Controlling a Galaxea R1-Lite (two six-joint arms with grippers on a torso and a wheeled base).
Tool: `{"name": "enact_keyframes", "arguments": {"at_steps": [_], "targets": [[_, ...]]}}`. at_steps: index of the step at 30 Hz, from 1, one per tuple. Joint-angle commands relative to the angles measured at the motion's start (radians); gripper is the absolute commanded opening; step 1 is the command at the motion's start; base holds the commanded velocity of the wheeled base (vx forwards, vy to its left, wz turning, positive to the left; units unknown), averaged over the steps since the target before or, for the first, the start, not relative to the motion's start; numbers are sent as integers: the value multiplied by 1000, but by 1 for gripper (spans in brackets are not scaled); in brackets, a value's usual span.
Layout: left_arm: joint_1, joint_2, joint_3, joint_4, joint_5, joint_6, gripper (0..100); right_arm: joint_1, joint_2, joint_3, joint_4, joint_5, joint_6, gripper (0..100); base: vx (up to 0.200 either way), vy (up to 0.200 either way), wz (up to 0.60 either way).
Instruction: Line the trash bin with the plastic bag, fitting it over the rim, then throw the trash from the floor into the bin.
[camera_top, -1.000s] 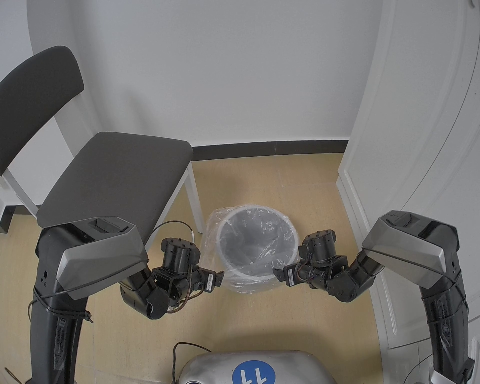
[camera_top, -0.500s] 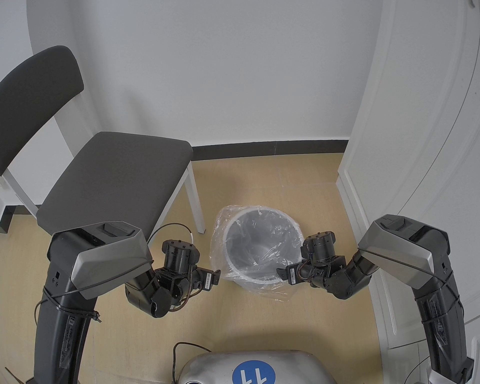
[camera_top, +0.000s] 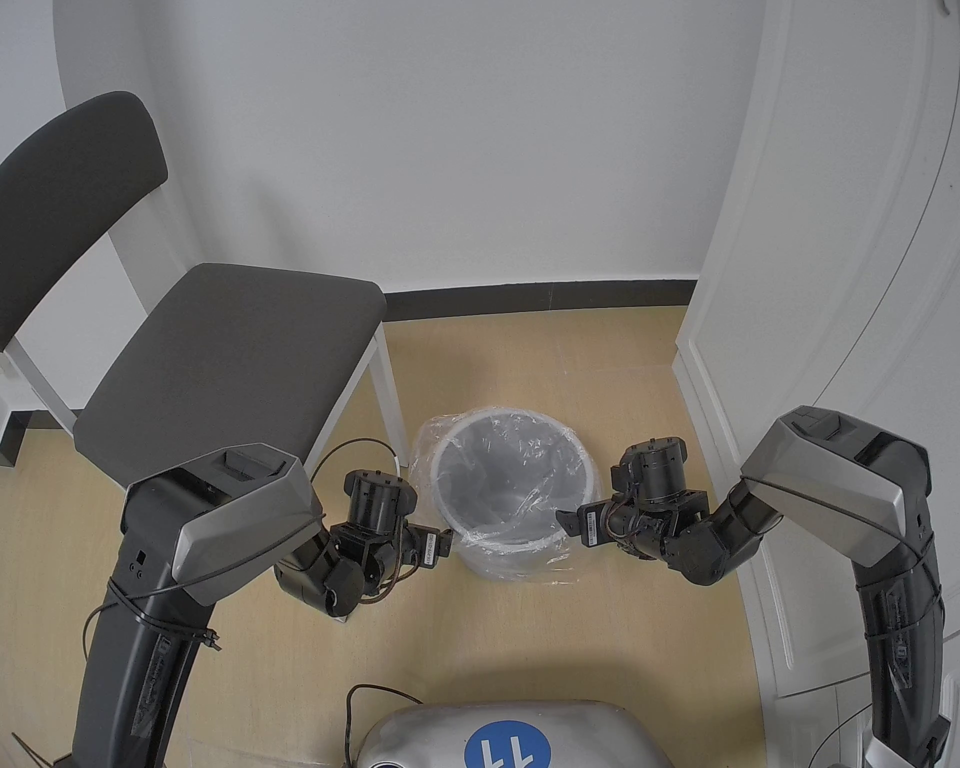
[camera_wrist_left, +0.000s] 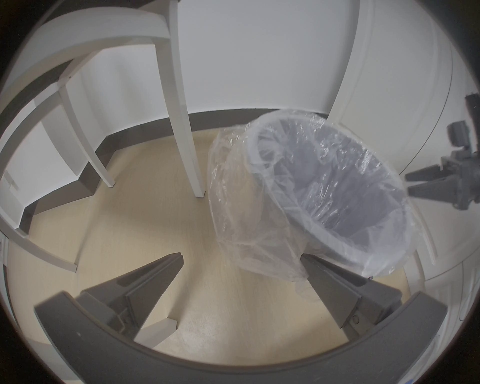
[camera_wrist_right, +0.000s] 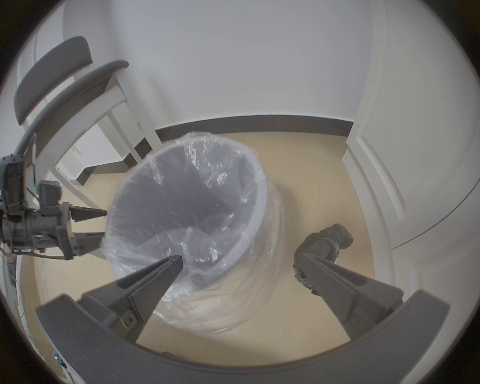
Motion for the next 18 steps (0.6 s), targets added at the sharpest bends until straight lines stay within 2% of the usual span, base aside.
{"name": "enact_keyframes", "arguments": {"at_steps": [1,2,3,4,7,9,12,18], "targets": [[3,38,-152,146,-2,5,100,0,-94,55,-22,6,0,100,0,0,0],[3,38,-152,146,-2,5,100,0,-94,55,-22,6,0,100,0,0,0],[3,47,-218,236,-9,6,100,-4,-105,61,-33,8,-2,100,0,0,0],[3,47,-218,236,-9,6,100,-4,-105,61,-33,8,-2,100,0,0,0],[5,75,-344,364,-12,14,100,-12,-111,60,-33,8,-2,100,0,0,0],[5,82,-366,379,-12,16,100,-12,-111,60,-33,8,-2,100,0,0,0],[16,173,-507,416,-1,22,100,-20,-102,51,-28,9,-3,100,0,0,0],[28,174,-519,451,-13,25,100,-26,-88,37,-19,17,-3,100,0,0,0]]}}
